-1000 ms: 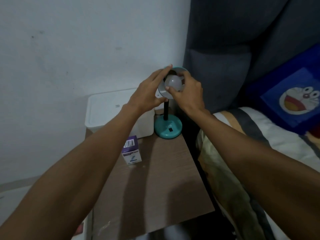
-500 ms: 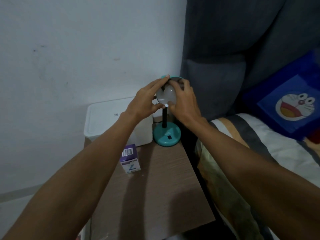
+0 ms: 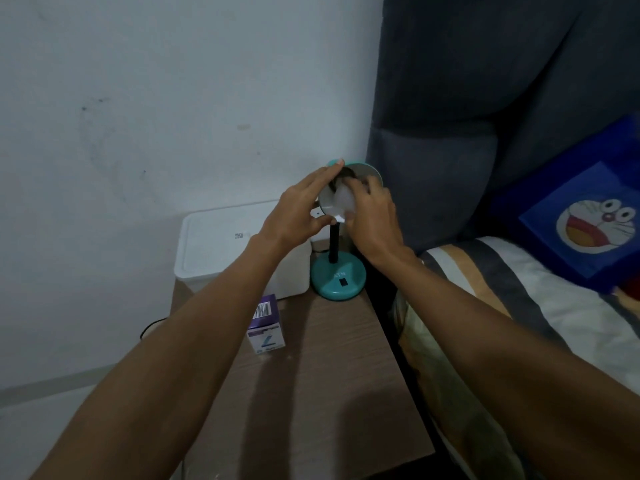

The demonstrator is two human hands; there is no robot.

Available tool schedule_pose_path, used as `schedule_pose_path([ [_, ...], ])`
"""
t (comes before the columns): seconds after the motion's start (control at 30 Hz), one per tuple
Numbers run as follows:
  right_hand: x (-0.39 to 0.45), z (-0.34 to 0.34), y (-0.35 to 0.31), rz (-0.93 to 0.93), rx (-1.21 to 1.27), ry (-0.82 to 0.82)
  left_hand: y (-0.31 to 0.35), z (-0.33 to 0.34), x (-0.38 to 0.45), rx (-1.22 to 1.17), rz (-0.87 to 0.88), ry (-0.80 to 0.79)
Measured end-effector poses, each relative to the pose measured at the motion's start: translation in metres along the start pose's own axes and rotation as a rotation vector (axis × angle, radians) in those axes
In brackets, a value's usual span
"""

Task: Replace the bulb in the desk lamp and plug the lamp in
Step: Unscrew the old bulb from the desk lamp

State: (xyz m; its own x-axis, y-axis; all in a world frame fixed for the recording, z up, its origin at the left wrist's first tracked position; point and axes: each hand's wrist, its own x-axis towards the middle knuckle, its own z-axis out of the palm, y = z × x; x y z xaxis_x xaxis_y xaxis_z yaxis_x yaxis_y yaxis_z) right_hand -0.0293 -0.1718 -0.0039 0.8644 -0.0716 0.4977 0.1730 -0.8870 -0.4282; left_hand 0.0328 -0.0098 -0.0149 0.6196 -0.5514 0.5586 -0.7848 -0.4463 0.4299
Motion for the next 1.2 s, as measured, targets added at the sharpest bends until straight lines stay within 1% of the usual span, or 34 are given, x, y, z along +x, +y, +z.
schedule_pose_path([
  [0.07,-0.0017,0.0004,0.0007,-0.038,0.01,0.001,0.0002,-0.0004,-0.0003,-0.007,0.002,0.002],
  [0.13,-0.0021,0.0006,0.0012,0.024,0.083,0.011,0.0001,-0.0003,-0.0003,0.0,0.002,-0.002],
  [0.2,0.0005,0.0003,0.0011,0.078,0.083,0.006,0.0001,0.0006,0.0001,0.003,0.001,-0.002],
  [0.3,0.0014,-0.0012,-0.0005,-0.019,0.01,-0.019,0.0005,0.0003,0.0003,0.001,0.005,-0.003],
  [0.37,0.0001,0.0002,-0.0013,-0.039,0.035,-0.008,0.0006,-0.0001,0.0002,0.001,0.003,-0.005],
  [0.43,-0.0011,0.0027,-0.0017,0.032,0.096,0.021,0.0008,0.0003,-0.0002,-0.005,0.002,-0.003],
  [0.5,0.0,0.0041,-0.002,0.092,0.101,0.012,0.0009,0.0014,-0.0005,-0.012,0.001,-0.004],
  [0.6,-0.0004,0.0032,-0.0017,0.016,0.039,0.002,0.0018,0.0012,-0.0007,-0.016,0.003,-0.003],
  [0.67,-0.0025,0.0038,-0.0019,-0.007,0.05,0.017,0.0017,0.0002,-0.0008,-0.012,0.004,-0.005],
  [0.77,-0.0031,0.0047,-0.0033,0.091,0.127,0.027,0.0029,0.0001,-0.001,-0.012,0.002,-0.006],
  [0.8,-0.002,0.004,-0.0035,0.118,0.119,0.015,0.0035,0.0008,-0.001,-0.01,0.003,-0.006],
  [0.9,-0.0009,0.0016,-0.0033,0.091,0.069,-0.001,0.0042,0.0009,-0.0005,0.002,0.002,-0.003],
  [0.97,-0.0023,0.0021,-0.0031,0.049,0.094,0.0,0.0041,0.0001,-0.0003,0.0,-0.001,-0.003],
  [1.0,-0.0032,0.0028,-0.0028,0.057,0.122,-0.001,0.0041,-0.0001,-0.0002,0.003,-0.002,-0.003],
  [1.1,-0.0011,0.004,-0.0029,0.178,0.161,-0.018,0.0038,0.001,-0.0005,0.003,0.003,0.001],
  [1.13,0.0002,0.0037,-0.0033,0.186,0.128,-0.021,0.004,0.0012,-0.0007,0.004,0.0,0.002],
  [1.2,0.0016,0.0021,-0.0037,0.137,0.069,-0.026,0.0035,0.0005,-0.0011,0.007,-0.003,0.001],
])
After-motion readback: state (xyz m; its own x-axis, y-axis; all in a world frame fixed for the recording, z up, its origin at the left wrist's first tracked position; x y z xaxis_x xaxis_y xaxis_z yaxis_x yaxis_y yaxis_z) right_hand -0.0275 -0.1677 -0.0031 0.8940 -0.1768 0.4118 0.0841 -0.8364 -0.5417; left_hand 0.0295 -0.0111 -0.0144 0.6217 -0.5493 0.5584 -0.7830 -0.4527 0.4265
